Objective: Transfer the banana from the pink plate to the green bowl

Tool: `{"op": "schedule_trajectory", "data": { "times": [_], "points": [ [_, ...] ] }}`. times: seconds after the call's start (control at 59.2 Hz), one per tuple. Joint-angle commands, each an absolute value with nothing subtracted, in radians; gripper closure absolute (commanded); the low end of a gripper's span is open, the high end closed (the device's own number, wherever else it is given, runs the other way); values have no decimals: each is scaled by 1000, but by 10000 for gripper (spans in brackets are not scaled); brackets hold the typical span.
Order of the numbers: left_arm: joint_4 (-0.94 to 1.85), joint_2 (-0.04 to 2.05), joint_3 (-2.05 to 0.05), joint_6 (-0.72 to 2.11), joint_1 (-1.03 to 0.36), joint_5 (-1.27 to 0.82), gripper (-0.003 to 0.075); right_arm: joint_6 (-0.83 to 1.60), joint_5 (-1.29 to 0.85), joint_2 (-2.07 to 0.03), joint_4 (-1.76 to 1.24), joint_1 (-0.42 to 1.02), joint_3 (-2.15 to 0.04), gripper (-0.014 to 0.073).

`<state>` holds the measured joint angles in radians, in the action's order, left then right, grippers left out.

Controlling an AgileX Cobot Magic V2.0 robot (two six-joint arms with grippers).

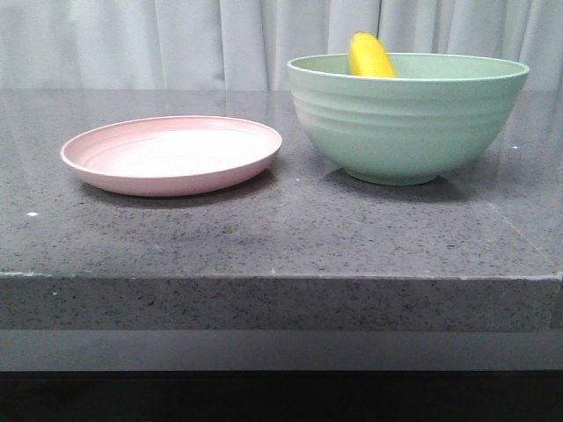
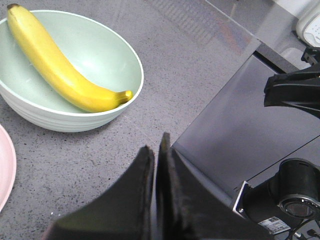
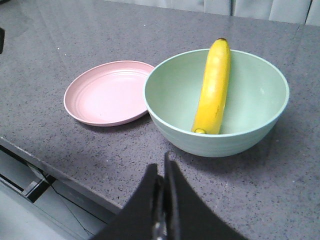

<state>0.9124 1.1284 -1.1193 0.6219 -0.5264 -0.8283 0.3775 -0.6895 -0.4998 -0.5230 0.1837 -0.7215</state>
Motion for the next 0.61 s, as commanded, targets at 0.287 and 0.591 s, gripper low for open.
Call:
{"op": "schedule_trajectory", "data": {
  "times": [0.287, 0.591],
  "points": [
    [960, 1108, -1148, 622, -525, -792, 741, 384, -636, -503, -538, 187, -744, 662],
    [928, 1050, -1112, 622, -441, -703, 741, 384, -637, -503, -538, 187, -744, 662]
  ]
}}
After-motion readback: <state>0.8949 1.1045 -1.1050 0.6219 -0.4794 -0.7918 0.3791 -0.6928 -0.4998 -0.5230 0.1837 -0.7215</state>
